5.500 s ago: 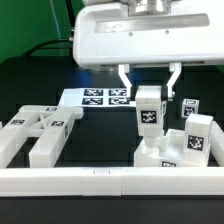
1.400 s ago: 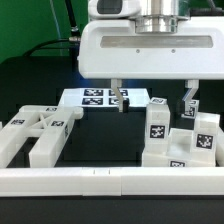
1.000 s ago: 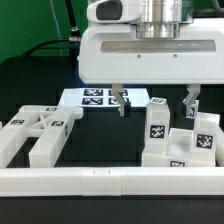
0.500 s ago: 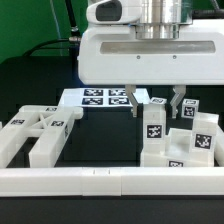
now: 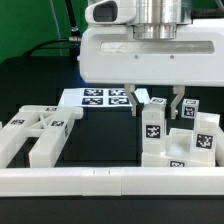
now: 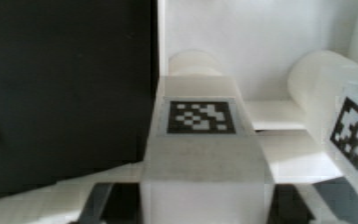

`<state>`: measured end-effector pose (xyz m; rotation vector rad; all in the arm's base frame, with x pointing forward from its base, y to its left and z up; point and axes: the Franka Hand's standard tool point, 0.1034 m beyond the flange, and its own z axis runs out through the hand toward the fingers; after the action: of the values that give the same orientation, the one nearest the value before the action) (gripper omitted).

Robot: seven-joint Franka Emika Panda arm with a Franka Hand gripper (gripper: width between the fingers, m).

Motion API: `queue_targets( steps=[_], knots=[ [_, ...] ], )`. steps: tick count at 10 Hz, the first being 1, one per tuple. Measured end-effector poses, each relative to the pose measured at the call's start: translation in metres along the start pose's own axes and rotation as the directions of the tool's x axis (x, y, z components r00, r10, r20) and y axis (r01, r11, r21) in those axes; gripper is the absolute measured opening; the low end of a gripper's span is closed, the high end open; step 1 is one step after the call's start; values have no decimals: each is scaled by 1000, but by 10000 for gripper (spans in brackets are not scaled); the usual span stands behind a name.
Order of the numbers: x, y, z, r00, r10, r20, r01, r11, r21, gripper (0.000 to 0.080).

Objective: Assemble chair

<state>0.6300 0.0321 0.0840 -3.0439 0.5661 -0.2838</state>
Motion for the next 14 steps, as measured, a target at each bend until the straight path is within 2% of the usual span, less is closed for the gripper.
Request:
queue_targets(
  steps=[3,5,8,10,11,13,14],
  knots=[
    [-1,-2,0,947,322,4,-322,947,10,291],
    [-6,-8,-1,825,565,15,-565,825,10,291],
    [-7,-10,0,620,785,26,-785,620,8,291],
    [-7,-10,0,580,814,26,-815,580,7,291],
    [-7,-10,1,600,800,26,-800,600,7,372],
    [-7,-10,0,674,739,26,-739,674,8,617],
    [-7,-10,0,721,692,25,-693,721,10,617]
  ],
)
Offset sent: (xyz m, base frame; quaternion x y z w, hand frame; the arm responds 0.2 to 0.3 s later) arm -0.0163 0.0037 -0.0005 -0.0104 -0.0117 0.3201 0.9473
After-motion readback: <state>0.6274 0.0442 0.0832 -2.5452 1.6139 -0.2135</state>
